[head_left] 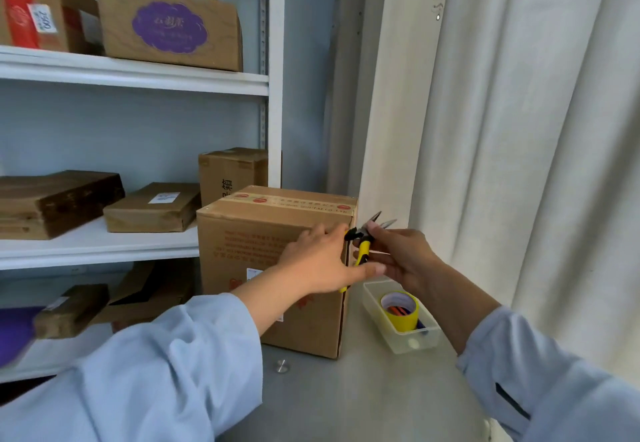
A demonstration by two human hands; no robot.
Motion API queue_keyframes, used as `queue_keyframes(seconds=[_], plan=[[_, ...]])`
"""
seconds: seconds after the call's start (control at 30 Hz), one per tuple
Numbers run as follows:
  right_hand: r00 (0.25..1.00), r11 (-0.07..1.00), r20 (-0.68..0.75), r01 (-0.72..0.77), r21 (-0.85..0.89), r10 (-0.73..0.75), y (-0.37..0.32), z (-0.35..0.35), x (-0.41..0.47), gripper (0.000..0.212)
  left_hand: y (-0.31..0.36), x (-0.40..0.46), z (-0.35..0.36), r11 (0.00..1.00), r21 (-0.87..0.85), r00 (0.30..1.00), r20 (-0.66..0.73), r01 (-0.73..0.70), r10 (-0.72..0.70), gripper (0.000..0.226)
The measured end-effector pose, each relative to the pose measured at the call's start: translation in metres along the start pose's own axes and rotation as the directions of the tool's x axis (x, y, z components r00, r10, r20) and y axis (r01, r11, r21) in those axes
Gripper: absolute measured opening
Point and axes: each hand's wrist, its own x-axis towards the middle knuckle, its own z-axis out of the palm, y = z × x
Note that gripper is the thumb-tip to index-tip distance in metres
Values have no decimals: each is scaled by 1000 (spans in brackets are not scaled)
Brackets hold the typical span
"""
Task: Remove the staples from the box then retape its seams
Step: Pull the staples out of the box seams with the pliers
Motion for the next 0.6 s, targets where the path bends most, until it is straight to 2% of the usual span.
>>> queue_keyframes(seconds=[0.07, 0.17, 0.23, 0.3, 0.37, 0.43, 0.47, 0.53, 0.6], plan=[[999, 999, 17, 31, -10, -31, -5, 13, -2, 23, -4, 0, -3, 995, 99, 999, -52, -10, 15, 96], [994, 990, 16, 105, -92, -104, -4, 26, 1, 26, -14, 3, -10, 998, 58, 997, -76, -17, 21, 74], [969, 938, -58, 215, -271, -239, -1, 25, 11, 35, -23, 6, -17, 994, 107, 995, -97, -20, 30, 65], [918, 820, -96, 293, -492, -386, 5, 19, 26, 43, -35, 11, -26, 980, 199, 991, -124, -15, 40, 61], [930, 736, 29, 309, -602, -367, 11, 14, 34, 62, -50, 18, -35, 965, 261, 991, -122, -27, 61, 63], [923, 710, 239, 385, -589, -303, 19, 13, 42, 93, -63, 24, -42, 961, 269, 993, -85, -61, 87, 64], [904, 687, 310, 425, -589, -293, 24, 16, 48, 98, -69, 29, -45, 963, 259, 992, -77, -76, 99, 62], [877, 628, 360, 480, -613, -318, 33, 20, 58, 89, -79, 38, -47, 966, 238, 989, -79, -101, 123, 57], [876, 572, 294, 475, -669, -384, 39, 22, 66, 72, -86, 47, -45, 962, 241, 986, -68, -132, 152, 52]])
